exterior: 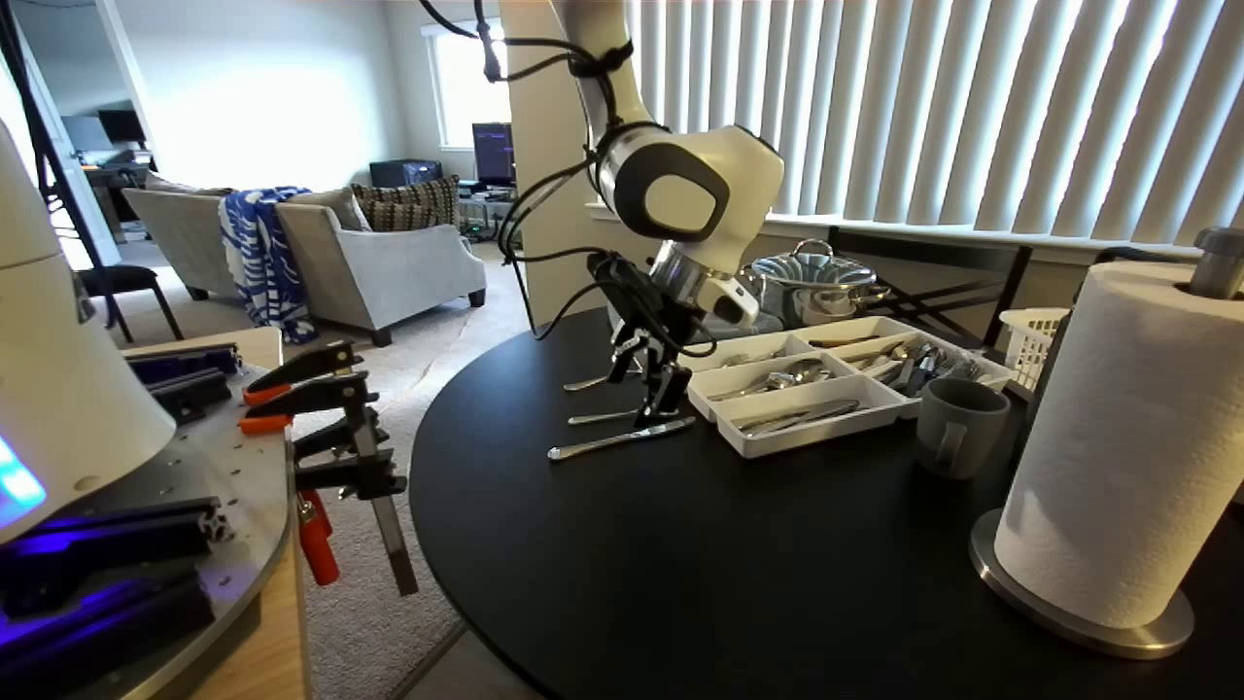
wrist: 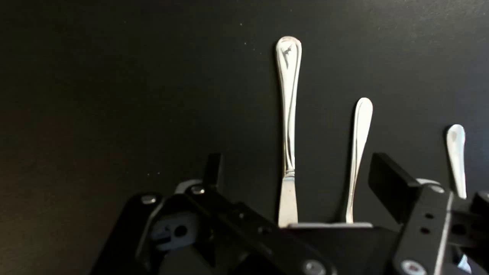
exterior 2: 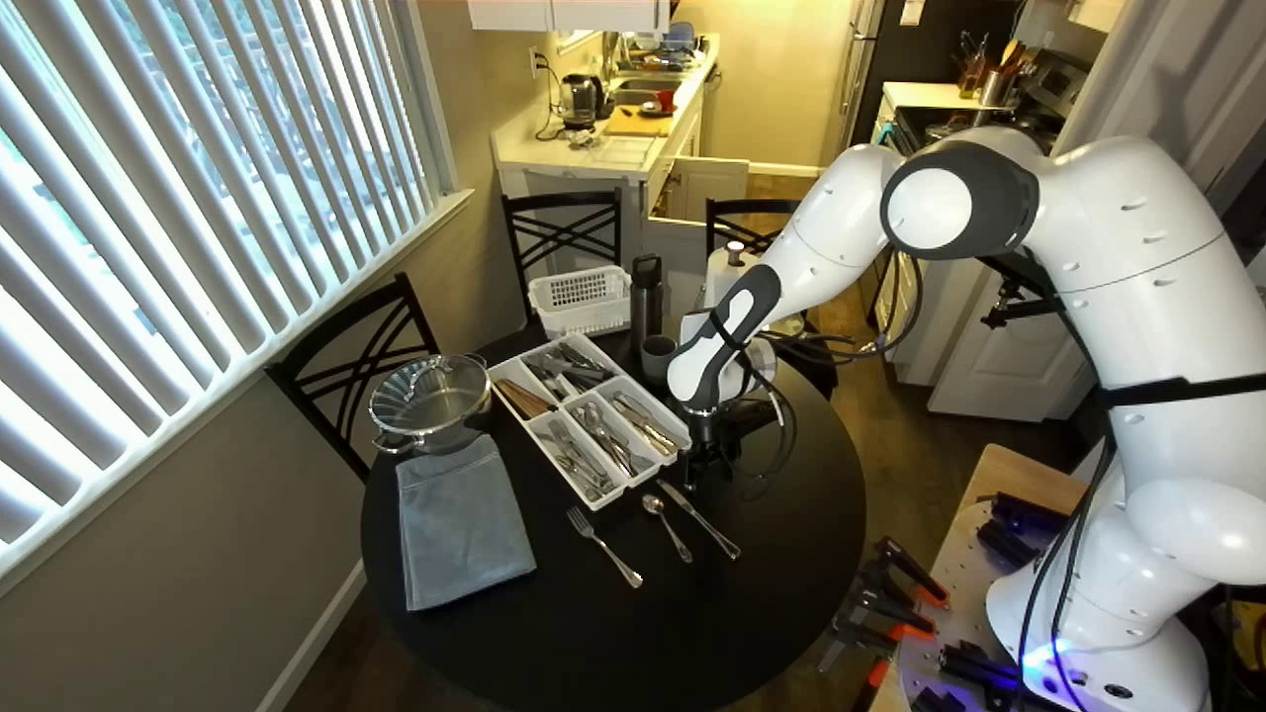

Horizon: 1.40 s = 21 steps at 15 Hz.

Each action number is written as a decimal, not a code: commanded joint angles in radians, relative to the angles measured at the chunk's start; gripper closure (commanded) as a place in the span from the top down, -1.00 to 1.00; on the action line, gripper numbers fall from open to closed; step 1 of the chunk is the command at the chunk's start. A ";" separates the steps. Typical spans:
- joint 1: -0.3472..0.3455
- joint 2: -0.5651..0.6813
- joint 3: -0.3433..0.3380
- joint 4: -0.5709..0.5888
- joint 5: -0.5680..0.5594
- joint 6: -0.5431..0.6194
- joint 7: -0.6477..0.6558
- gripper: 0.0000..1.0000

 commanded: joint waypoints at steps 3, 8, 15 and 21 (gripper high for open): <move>0.000 -0.122 -0.005 -0.110 0.009 0.047 -0.054 1.00; -0.028 -0.207 0.035 -0.205 0.025 0.171 -0.159 1.00; -0.136 -0.252 0.155 -0.277 0.087 0.334 -0.315 1.00; -0.130 -0.219 0.147 -0.235 0.068 0.320 -0.283 1.00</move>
